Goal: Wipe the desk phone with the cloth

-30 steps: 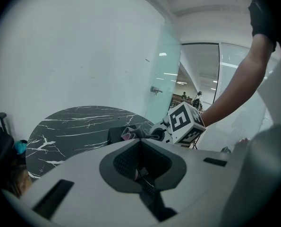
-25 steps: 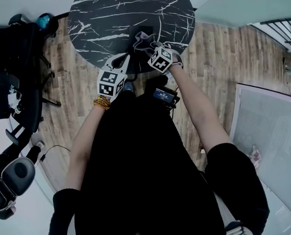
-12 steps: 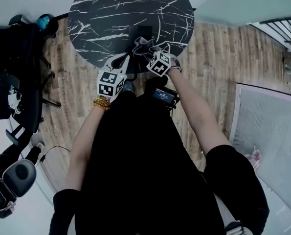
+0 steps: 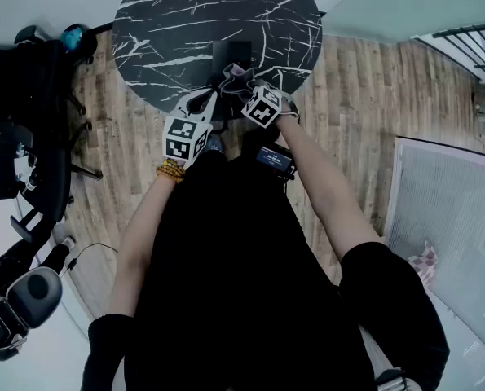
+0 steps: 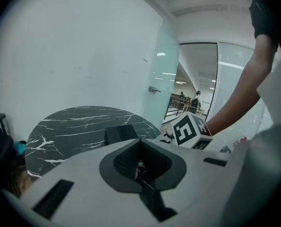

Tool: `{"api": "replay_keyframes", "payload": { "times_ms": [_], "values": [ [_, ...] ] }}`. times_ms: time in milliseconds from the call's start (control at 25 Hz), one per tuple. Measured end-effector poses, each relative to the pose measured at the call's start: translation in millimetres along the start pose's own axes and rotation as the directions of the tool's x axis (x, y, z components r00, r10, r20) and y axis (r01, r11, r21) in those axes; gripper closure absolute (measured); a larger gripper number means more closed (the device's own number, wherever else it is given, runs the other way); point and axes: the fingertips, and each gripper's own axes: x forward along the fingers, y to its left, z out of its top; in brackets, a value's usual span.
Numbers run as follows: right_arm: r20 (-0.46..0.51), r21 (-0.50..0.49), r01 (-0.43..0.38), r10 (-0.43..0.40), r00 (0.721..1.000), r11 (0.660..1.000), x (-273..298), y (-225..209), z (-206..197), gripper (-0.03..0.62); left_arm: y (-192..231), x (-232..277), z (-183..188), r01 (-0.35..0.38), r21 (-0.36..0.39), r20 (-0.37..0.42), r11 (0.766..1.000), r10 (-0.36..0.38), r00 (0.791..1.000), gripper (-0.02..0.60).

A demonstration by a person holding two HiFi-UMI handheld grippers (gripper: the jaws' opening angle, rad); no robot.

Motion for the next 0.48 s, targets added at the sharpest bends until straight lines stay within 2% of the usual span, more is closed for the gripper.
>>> {"api": "replay_keyframes", "payload": {
  "times_ms": [320, 480],
  "values": [
    [-0.011, 0.015, -0.021, 0.021, 1.000, 1.000, 1, 10, -5, 0.540, -2, 1, -1, 0.003, 0.009, -0.006, 1.000, -0.003, 1.000, 0.569],
    [-0.009, 0.090, -0.061, 0.062, 0.998, 0.994, 2, 11, -6, 0.540, -2, 1, 0, 0.002, 0.014, -0.001, 1.000, -0.002, 1.000, 0.568]
  ]
}}
